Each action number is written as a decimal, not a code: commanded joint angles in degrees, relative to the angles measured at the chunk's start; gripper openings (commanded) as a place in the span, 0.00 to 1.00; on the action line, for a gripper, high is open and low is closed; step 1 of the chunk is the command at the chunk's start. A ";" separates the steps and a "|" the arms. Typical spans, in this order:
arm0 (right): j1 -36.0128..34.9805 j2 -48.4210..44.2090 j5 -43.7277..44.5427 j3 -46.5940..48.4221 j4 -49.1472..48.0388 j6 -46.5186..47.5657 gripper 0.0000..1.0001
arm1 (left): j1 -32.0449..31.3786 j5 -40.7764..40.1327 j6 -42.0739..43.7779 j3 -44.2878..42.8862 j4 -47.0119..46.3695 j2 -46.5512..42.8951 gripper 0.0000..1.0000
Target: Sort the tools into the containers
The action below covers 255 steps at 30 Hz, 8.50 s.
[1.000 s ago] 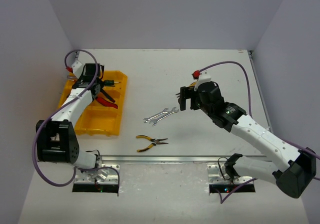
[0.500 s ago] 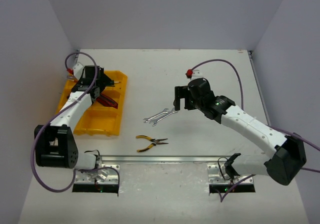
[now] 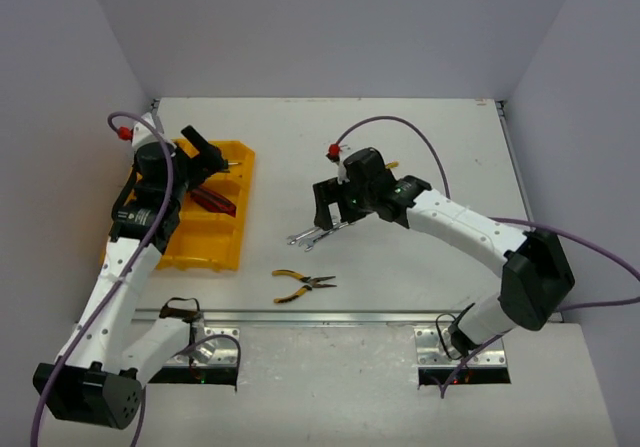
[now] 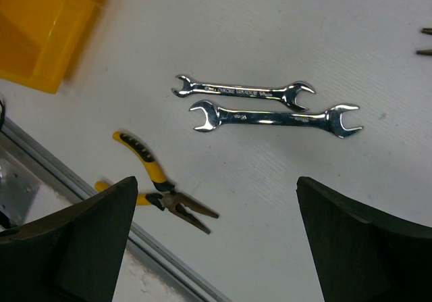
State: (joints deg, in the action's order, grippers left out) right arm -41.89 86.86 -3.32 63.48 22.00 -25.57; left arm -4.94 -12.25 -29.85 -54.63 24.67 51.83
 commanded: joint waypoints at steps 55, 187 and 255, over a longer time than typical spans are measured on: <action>-20.18 8.56 10.56 5.15 -15.51 17.72 0.00 | -0.42 -8.82 5.79 9.81 4.19 -26.99 1.00; 8.59 -29.46 6.60 -13.21 -11.28 -5.80 0.99 | 31.66 -17.51 2.24 2.16 2.95 15.58 0.64; 17.26 16.77 3.55 4.51 -17.36 -15.00 0.00 | 1.00 50.16 -4.29 21.29 -28.19 -1.89 1.00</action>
State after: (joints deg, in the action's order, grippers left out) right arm -16.96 109.83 8.51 66.95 20.04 -60.69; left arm 1.96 27.35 -26.17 -36.62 13.80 47.87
